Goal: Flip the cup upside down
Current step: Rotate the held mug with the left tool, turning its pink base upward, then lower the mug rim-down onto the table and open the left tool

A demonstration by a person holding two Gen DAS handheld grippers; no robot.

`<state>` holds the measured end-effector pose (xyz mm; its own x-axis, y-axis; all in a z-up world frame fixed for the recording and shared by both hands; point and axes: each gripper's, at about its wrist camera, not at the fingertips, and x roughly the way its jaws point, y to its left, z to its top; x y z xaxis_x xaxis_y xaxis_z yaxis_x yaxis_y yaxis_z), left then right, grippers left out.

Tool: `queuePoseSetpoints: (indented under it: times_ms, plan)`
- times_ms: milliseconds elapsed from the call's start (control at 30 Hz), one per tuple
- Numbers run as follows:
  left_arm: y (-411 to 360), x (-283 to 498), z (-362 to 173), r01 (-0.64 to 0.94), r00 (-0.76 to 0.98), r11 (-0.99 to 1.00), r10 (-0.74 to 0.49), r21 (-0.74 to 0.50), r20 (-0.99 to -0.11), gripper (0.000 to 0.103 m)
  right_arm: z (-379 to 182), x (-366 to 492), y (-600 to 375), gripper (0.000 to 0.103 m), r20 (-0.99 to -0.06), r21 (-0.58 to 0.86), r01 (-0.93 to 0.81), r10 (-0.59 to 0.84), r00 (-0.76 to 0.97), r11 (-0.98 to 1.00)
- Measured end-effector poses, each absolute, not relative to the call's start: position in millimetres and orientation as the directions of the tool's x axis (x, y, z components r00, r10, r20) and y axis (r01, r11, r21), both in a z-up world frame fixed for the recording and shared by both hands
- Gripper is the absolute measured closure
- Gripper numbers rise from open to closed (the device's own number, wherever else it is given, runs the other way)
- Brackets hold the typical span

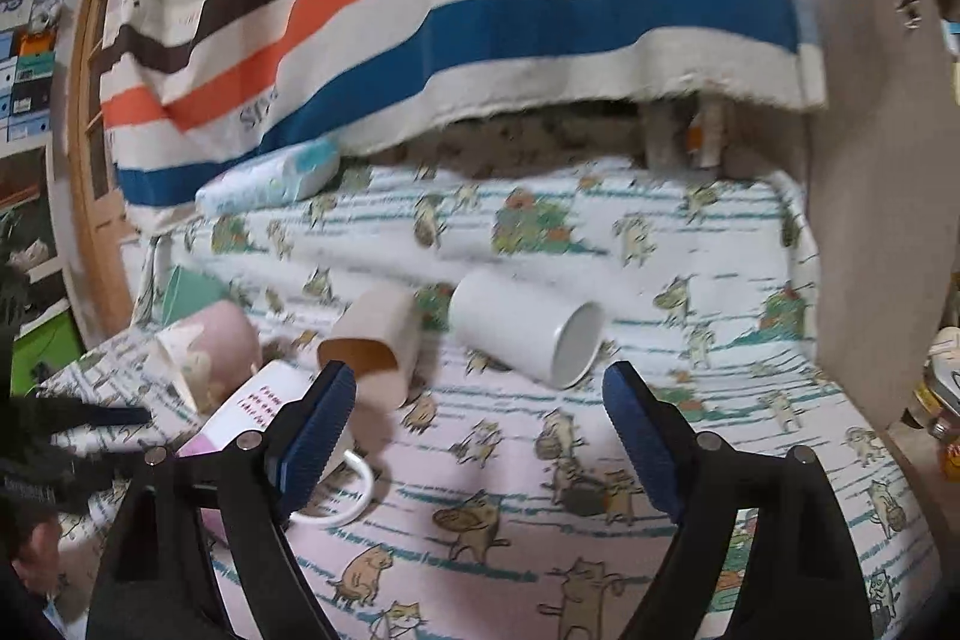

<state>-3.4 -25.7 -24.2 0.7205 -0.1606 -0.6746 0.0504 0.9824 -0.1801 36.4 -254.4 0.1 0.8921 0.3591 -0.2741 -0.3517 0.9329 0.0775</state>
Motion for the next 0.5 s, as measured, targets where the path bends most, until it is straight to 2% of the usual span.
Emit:
queuePoseSetpoints:
  times_ms: [167,233,433,467,500]
  plan:
    - [-54,11,-43,0.061,0.647,0.991,-0.129,-0.118,-0.751,0.015,3,30,-255,0.012,-0.240,0.050,-0.349,0.350,0.905,0.936]
    - [-58,11,-47,0.050,0.652,0.993,-0.113,-0.107,-0.750,0.015,3,29,-253,0.007,-0.243,0.041,-0.353,0.352,0.904,0.935]
    - [-57,23,-56,0.010,0.616,0.993,-0.102,-0.122,-0.781,0.015,0,33,-252,0.007,-0.269,0.047,-0.364,0.362,0.892,0.930]
    - [-58,23,-57,0.011,0.618,0.992,-0.104,-0.124,-0.780,0.017,0,32,-253,0.007,-0.267,0.048,-0.364,0.363,0.892,0.930]
    - [-58,22,-57,0.008,0.622,0.993,-0.097,-0.118,-0.777,0.025,0,32,-253,0.007,-0.266,0.047,-0.364,0.363,0.893,0.930]
